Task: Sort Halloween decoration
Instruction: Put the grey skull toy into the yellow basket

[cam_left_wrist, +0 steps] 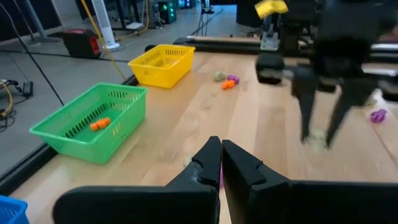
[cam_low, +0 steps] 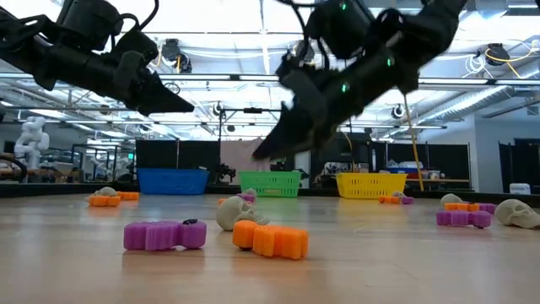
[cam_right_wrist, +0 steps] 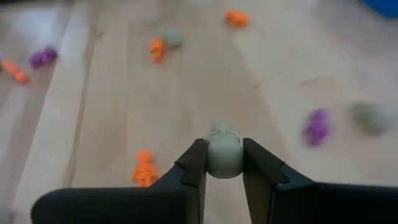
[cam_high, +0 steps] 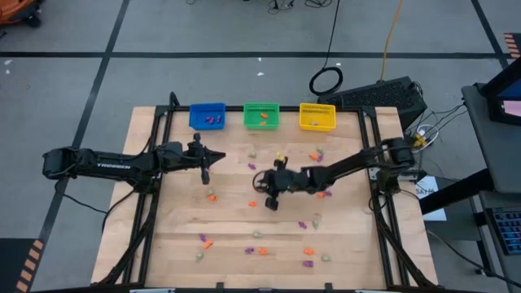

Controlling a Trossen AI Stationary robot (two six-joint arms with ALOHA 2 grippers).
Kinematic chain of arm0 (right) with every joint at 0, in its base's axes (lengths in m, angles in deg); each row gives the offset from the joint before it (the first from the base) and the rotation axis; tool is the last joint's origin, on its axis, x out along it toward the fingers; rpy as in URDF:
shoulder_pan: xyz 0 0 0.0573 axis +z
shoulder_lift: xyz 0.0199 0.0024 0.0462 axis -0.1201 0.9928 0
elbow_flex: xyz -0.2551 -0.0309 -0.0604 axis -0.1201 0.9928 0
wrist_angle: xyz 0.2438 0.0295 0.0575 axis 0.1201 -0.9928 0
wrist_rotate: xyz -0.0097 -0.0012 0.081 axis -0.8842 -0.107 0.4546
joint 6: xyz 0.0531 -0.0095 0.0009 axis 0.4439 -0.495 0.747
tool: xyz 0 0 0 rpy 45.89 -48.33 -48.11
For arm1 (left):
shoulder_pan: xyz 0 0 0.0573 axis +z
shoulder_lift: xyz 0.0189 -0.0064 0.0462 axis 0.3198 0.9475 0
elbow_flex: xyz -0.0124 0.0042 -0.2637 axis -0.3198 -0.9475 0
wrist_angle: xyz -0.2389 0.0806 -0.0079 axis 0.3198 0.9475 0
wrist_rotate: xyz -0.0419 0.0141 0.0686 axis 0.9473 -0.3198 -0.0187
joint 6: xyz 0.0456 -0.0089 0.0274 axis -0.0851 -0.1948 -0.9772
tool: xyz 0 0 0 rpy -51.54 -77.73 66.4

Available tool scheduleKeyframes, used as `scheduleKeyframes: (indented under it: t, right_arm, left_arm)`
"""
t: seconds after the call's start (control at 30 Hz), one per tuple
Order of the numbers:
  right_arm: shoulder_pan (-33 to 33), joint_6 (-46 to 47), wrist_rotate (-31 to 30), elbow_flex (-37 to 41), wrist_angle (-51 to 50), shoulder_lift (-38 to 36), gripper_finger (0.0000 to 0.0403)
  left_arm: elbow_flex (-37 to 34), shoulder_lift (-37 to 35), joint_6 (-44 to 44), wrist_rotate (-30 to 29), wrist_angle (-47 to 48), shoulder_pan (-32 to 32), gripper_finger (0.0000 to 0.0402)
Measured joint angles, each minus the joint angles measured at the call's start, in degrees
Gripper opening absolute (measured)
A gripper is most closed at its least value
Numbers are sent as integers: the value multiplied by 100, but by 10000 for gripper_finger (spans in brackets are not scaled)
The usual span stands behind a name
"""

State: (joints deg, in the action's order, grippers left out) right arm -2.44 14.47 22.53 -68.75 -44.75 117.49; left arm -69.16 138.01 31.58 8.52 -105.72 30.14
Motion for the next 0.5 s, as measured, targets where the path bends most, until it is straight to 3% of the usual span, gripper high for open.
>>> scheduleKeyframes:
  t: [0.3,0.5]
  right_arm:
    - [-1488,21,-775,-1,-2391,-1708,49]
    - [-2887,-37,-759,3,-3273,-1822,50]
  left_arm:
    - [0,2,0,4,-21,0,12]
    - [0,2,0,9,0,0,12]
